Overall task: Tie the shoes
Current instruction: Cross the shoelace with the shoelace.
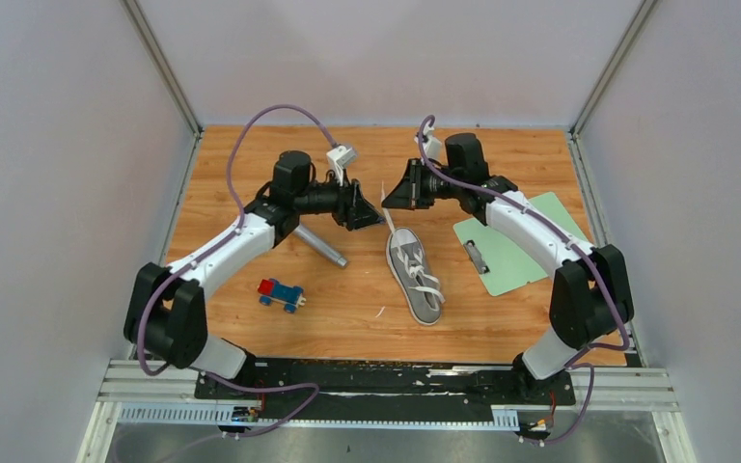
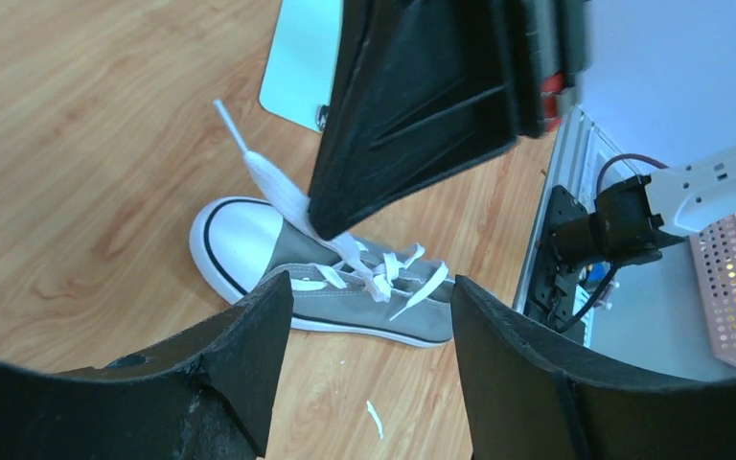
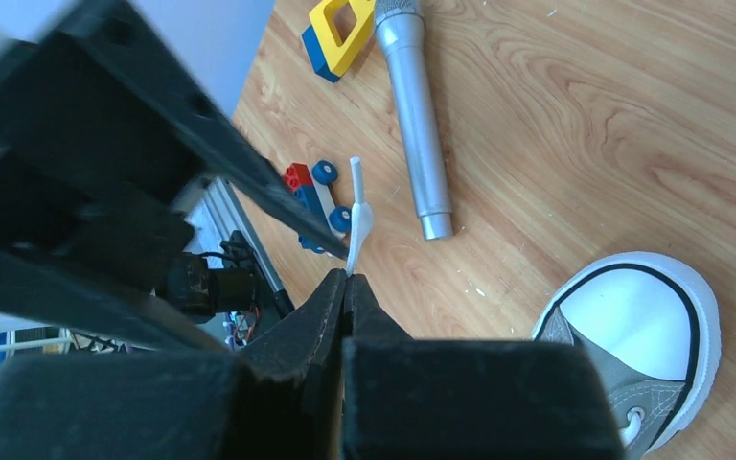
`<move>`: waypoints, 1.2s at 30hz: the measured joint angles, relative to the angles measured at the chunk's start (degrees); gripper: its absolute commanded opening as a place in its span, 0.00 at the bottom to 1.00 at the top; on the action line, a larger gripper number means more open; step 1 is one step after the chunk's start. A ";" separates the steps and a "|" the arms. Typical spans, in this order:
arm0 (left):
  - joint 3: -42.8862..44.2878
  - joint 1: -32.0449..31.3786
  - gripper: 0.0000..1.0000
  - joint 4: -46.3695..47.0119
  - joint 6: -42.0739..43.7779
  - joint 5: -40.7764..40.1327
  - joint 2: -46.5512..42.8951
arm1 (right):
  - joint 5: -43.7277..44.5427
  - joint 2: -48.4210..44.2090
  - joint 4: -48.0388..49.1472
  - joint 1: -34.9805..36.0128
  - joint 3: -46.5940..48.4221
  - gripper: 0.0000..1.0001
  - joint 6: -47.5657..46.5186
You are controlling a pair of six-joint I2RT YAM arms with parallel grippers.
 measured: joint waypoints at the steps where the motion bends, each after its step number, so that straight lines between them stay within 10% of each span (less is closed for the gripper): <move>1: -0.04 -0.39 0.69 0.81 -0.96 -0.11 1.55 | 0.00 -0.15 0.28 -0.13 0.00 0.00 0.55; 23: -0.15 -3.74 0.33 15.45 -14.03 -3.45 11.72 | -0.81 -0.20 0.81 -2.27 -0.39 0.00 3.19; 30: -0.15 -3.74 0.05 15.47 -14.38 -4.63 11.76 | -1.18 -0.20 1.25 -2.29 -0.39 0.00 3.58; 36: -0.33 -3.72 0.00 15.17 -14.12 -4.11 11.76 | -4.20 -0.17 0.90 -3.08 -0.48 0.37 0.13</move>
